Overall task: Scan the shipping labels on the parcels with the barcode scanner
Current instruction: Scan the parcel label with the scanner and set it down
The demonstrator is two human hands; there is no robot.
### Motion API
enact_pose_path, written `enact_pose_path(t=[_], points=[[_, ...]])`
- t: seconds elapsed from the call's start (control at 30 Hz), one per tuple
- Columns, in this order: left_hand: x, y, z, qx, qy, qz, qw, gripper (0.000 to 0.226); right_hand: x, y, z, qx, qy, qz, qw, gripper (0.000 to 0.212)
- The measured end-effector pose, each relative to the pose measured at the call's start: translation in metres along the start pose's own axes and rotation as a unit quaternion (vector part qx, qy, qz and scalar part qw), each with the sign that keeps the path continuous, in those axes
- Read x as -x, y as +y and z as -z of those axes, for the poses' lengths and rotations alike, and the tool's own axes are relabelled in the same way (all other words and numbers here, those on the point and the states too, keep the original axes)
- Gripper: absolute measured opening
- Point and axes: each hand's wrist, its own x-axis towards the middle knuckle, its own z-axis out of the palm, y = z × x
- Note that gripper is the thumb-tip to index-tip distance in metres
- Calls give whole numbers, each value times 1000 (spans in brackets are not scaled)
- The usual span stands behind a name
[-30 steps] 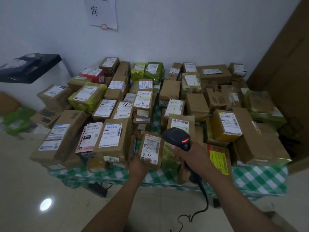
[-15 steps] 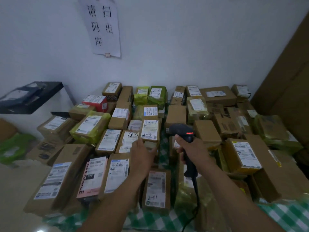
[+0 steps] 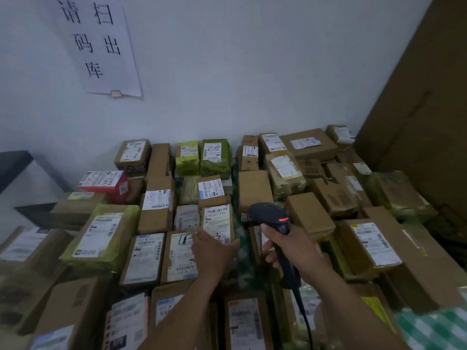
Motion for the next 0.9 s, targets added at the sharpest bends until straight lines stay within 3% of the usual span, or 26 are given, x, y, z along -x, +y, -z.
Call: enact_pose_path(t=[0.13, 0.3, 0.37, 0.47, 0.57, 0.63, 0.7, 0.9], points=[[19, 0, 18, 131, -22, -32, 991, 106, -6, 4, -8, -86, -19, -18, 996, 28], [48, 9, 38, 228, -46, -66, 970, 111, -5, 5, -9, -70, -51, -13, 996, 53], [56, 11, 46, 290, -45, -44, 955, 87, -4, 4, -7, -102, -66, -10, 993, 62], [62, 13, 59, 399, -60, 6, 915, 46, -1, 2, -2, -144, -83, -12, 986, 48], [62, 8, 62, 508, -116, 73, 850, 53, 0, 0, 1, -201, -108, -17, 973, 49], [67, 7, 62, 537, -156, 85, 824, 61, 2, -2, 3, -221, -129, -11, 967, 46], [76, 6, 61, 532, -172, 82, 825, 61, 3, -4, 4, -222, -133, -6, 966, 45], [82, 6, 56, 553, -187, 79, 808, 41, 6, -5, 13, -208, -129, -1, 970, 39]])
